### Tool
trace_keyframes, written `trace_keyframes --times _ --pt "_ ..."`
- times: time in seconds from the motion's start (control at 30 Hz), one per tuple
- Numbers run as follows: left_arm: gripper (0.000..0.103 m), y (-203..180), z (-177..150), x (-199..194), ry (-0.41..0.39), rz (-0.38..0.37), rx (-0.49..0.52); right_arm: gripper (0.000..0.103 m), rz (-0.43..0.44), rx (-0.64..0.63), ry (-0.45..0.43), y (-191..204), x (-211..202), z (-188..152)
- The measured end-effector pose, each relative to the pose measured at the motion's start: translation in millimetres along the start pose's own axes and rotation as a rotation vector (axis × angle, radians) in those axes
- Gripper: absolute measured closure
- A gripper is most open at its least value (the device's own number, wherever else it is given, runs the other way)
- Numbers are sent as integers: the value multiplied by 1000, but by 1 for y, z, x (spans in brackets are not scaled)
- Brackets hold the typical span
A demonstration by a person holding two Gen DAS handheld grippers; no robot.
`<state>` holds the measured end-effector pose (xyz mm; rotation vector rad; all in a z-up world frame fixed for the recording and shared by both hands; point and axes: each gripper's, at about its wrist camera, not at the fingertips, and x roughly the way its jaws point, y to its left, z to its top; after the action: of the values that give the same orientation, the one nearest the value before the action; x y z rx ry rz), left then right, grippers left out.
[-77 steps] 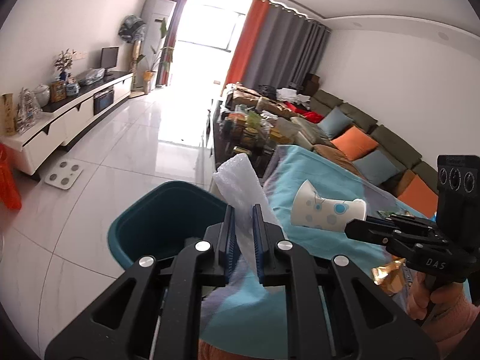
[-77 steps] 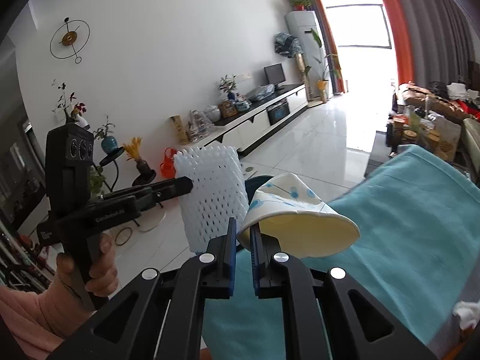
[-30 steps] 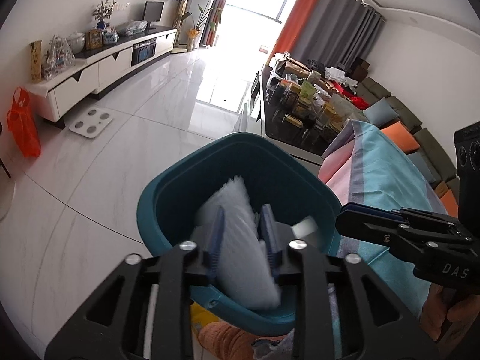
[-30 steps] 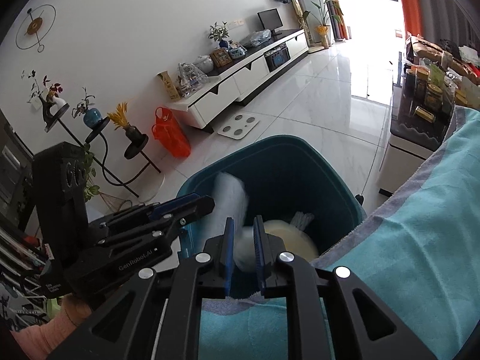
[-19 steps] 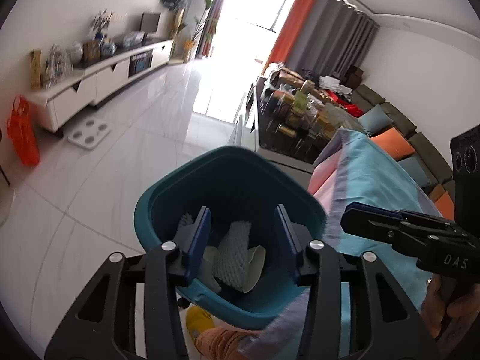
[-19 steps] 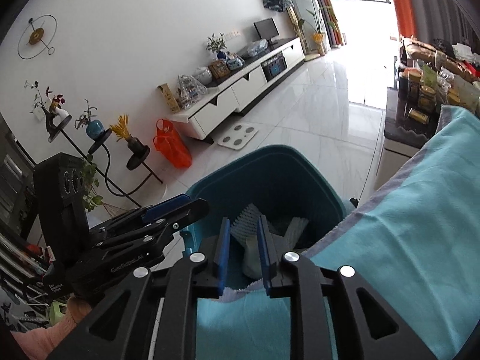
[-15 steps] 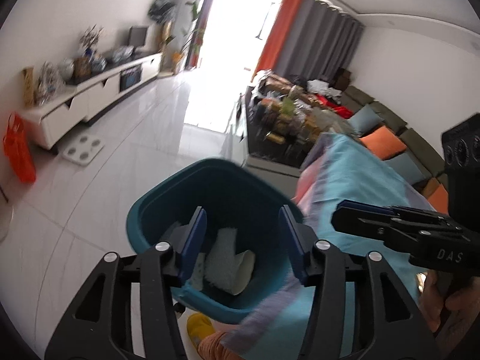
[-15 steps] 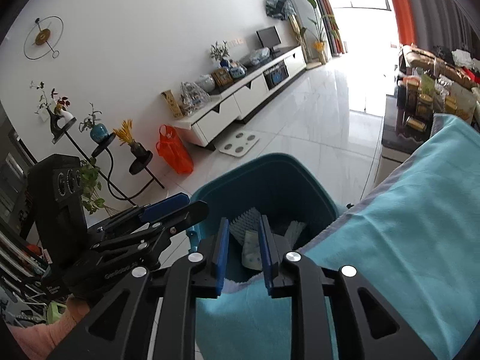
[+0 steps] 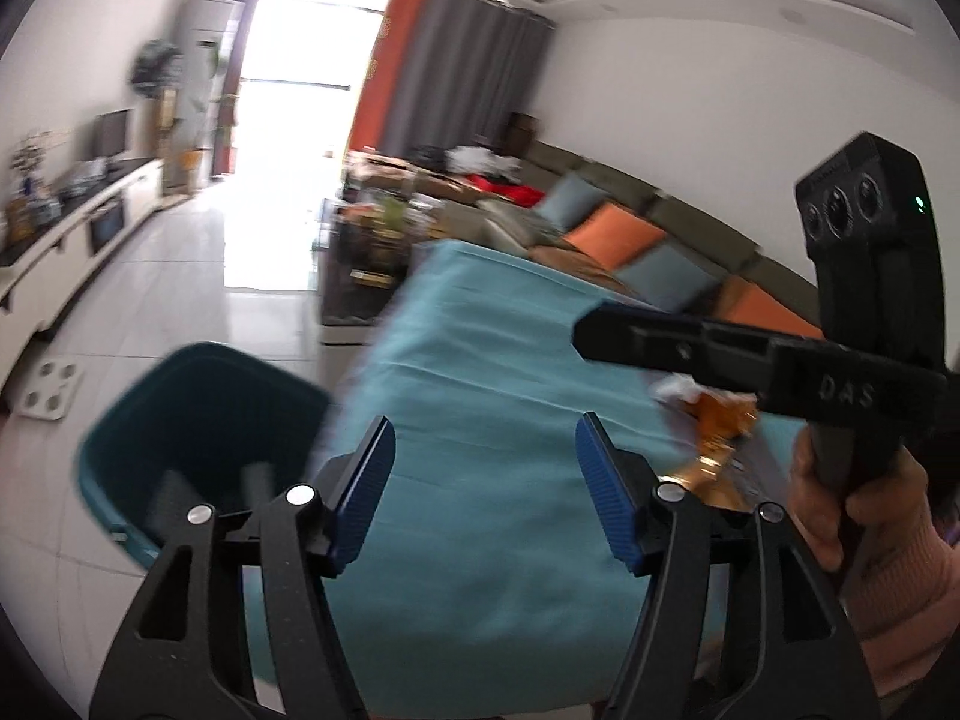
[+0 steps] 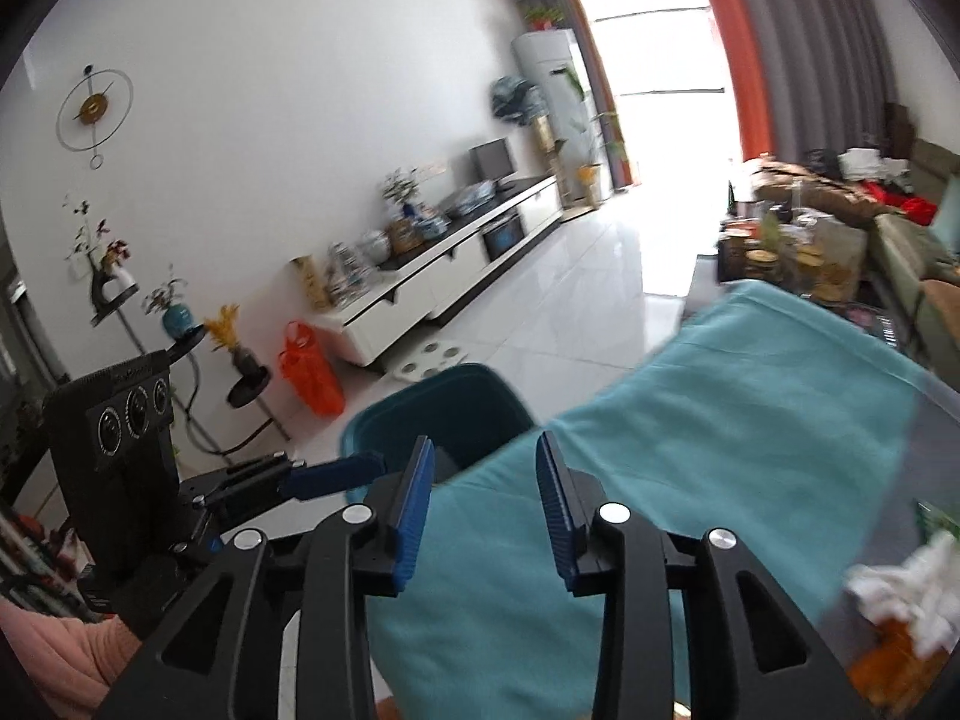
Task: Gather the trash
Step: 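Return to the table and grasp the gold foil wrapper with the left tool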
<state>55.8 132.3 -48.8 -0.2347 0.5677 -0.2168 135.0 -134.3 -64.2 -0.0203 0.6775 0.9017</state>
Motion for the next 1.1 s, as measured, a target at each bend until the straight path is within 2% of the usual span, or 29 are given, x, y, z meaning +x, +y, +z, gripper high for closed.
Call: trace_keyframes --times 0.37,0.77,1.0,1.1 --pt "36 -83 -27 41 113 -165 123 68 -182 135 -49 -71 -71 -46" --pt "37 -101 -42 83 233 -220 158 68 -365 275 -113 -127 -126 -86" --pt "46 -101 -45 96 277 -230 142 63 -467 379 -138 -164 -151 -107" --pt "51 -100 -45 95 281 -233 139 61 -469 430 -128 -177 -149 -115"
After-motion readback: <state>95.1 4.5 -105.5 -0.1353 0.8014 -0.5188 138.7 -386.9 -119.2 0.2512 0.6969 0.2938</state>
